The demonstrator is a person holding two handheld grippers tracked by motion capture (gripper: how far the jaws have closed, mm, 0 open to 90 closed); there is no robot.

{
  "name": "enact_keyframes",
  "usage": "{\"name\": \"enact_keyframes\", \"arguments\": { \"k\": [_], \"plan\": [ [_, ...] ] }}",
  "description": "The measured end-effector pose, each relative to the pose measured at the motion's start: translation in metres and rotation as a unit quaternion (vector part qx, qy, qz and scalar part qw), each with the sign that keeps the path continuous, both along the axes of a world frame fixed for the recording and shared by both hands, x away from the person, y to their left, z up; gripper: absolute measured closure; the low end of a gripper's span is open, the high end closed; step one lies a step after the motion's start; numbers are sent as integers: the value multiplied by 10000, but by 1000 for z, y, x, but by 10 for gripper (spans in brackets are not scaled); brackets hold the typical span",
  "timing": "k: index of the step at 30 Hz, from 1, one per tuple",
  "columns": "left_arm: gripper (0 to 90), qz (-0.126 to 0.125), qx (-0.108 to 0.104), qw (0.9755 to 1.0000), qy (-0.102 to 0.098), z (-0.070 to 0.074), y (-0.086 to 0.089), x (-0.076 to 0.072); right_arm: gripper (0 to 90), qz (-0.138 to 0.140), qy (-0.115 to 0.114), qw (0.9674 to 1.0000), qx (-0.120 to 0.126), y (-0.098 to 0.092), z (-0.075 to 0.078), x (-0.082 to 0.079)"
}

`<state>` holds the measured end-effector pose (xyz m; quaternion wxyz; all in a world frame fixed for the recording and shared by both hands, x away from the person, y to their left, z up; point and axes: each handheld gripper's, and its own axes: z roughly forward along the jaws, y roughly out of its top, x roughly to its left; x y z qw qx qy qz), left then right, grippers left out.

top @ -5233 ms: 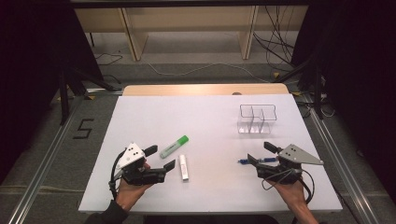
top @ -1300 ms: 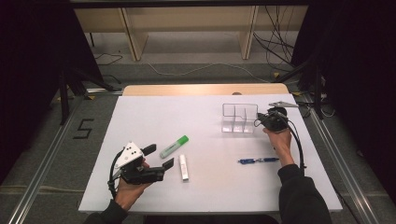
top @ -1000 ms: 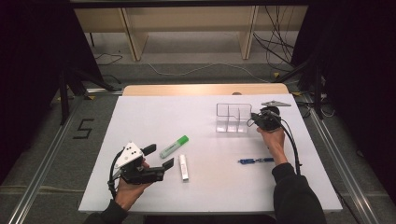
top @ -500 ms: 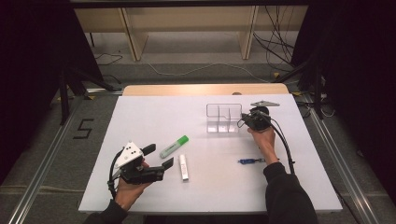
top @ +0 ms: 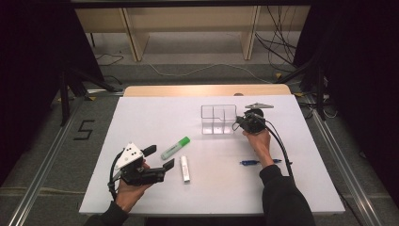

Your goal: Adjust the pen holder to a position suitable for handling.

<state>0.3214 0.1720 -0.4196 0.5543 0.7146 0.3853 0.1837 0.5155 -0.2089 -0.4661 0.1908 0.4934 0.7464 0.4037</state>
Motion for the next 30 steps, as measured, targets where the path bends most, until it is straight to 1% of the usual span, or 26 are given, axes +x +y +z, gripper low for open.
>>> {"name": "enact_keyframes", "arguments": {
  "k": [5,9,12,22,30],
  "plan": [
    [143,19,-17,10000,-29,1,0,0,900,52,3,10000,19,5,-1,-3],
    [142,5,27,10000,-38,1,0,-1,900,95,16,10000,20,9,-2,-4],
    [143,20,-9,10000,-32,1,0,0,900,119,28,9999,37,12,-2,-5],
    [143,28,0,10000,-21,1,0,0,900,209,29,9998,-14,21,-2,-5],
    [143,30,-3,10000,-29,2,1,-1,900,298,47,9995,-87,34,-2,-2]
  ]
}}
